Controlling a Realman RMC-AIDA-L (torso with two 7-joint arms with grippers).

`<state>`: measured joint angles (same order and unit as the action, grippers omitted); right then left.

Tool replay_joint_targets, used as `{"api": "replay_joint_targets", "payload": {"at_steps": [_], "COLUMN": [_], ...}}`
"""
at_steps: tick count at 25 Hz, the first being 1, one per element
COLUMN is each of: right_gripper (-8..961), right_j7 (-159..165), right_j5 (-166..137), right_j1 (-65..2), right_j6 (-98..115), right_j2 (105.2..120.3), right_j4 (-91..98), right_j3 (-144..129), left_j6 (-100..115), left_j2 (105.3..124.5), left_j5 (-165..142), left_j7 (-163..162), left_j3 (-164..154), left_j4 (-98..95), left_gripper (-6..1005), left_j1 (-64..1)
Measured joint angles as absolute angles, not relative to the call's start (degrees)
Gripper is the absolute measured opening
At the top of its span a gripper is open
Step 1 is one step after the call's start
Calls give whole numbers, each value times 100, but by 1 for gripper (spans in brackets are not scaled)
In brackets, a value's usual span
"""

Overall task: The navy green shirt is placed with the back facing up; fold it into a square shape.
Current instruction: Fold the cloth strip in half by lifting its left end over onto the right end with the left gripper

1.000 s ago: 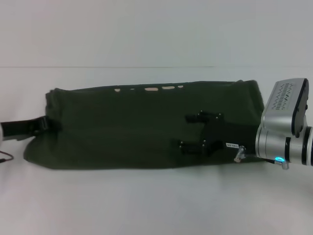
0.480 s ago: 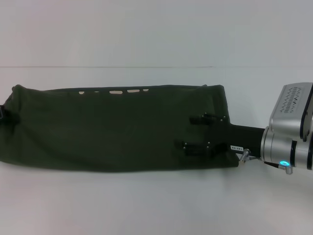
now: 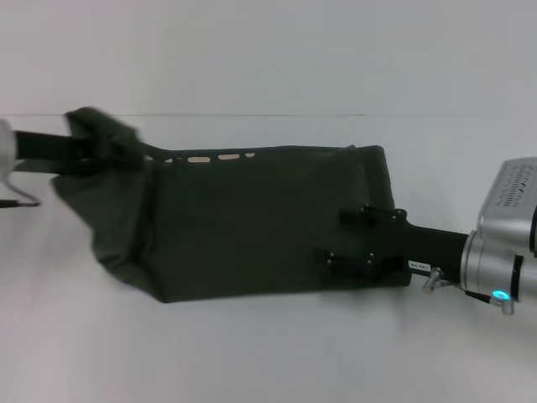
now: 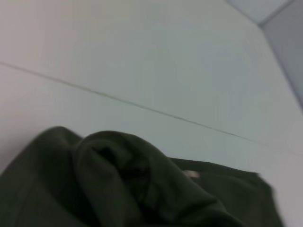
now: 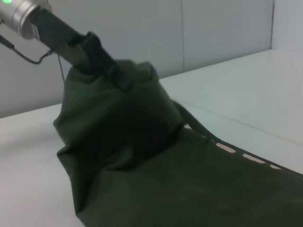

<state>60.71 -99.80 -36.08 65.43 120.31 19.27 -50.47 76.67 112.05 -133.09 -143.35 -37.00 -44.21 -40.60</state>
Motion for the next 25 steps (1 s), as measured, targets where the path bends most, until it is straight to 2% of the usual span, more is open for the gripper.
{"api": "replay_joint_targets", "payload": {"at_steps": [1,2,3,5,7,9,11,16,25], "right_gripper": [895,895,895,895,895,895,895,895,895], "right_j7": [6061,6045,6025,5999,5996,5995,5994,6002,6007], "right_j5": [-9954,-9920,-9890,-9830,-9791,-9740,-9693,-9579,-9555], "right_j1": [-3563,-3522,-3469,-3374,-3299,-3226,-3161,-3038,-3036], "right_j6": [6544,6546,6547,6560,6587,6624,6676,6806,6781], "right_j2": [12028,12027,12024,12023,12022,12018,12016,12007,12006], "right_j4": [1927,1926,1925,1926,1926,1925,1927,1969,1973], "right_j3": [-5045,-5045,-5044,-5044,-5044,-5045,-5044,-5044,-5045], "left_j6": [7740,7740,7799,7738,7461,7144,6724,6075,6037], "left_j2": [11305,11305,11547,11747,12073,12282,12399,12411,12448], "left_j5": [-13305,-13305,-13245,-13154,-12984,-12774,-12335,-11138,-10101], "left_j7": [-14360,-14360,-14389,-14389,-14327,-14214,-13893,-12863,-12152], "left_j3": [-3694,-3694,-3666,-3659,-3676,-3685,-3691,-3639,-3676], "left_j4": [-4452,-4452,-4403,-4320,-4128,-3888,-3376,-2046,-1610], "left_gripper": [89,89,89,89,89,88,88,88,88], "left_j1": [-4161,-4161,-4358,-4474,-4606,-4653,-4704,-4811,-4691]}}
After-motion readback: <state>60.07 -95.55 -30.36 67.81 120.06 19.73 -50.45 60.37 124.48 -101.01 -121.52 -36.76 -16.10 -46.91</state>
